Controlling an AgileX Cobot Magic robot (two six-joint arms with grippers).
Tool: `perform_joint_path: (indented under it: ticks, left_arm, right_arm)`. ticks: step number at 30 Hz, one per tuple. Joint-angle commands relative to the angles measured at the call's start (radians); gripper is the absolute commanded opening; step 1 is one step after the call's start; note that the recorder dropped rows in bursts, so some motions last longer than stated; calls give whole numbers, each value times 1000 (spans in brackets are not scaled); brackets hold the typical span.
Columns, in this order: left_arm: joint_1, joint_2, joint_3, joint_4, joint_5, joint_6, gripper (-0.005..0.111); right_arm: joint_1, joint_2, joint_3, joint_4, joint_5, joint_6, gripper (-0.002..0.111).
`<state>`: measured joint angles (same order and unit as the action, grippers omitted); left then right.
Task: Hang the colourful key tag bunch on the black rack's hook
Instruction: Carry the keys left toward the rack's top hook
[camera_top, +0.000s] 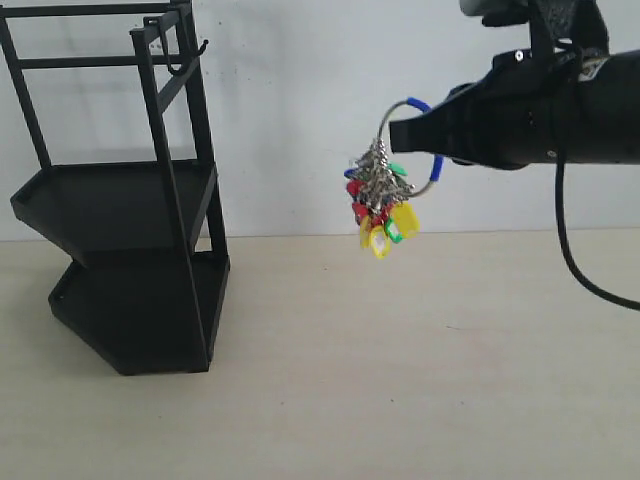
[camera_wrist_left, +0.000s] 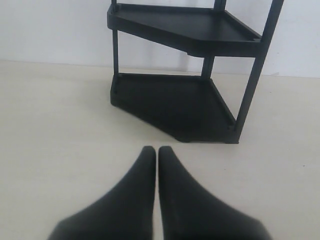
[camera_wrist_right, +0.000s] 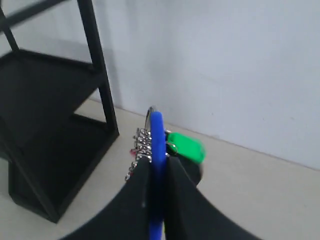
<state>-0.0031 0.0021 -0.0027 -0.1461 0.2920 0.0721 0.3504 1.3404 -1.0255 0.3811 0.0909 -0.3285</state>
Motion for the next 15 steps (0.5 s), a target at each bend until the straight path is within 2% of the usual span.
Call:
perform_joint_path:
  ticks: [1, 15]
  left_arm:
    - [2, -2, 3, 5, -7, 3, 4]
    - [2, -2, 3, 5, -7, 3, 4]
  right_arm:
    - [51, 16, -54, 33, -101, 9, 0]
    - [170, 241, -297, 35, -153, 54, 0]
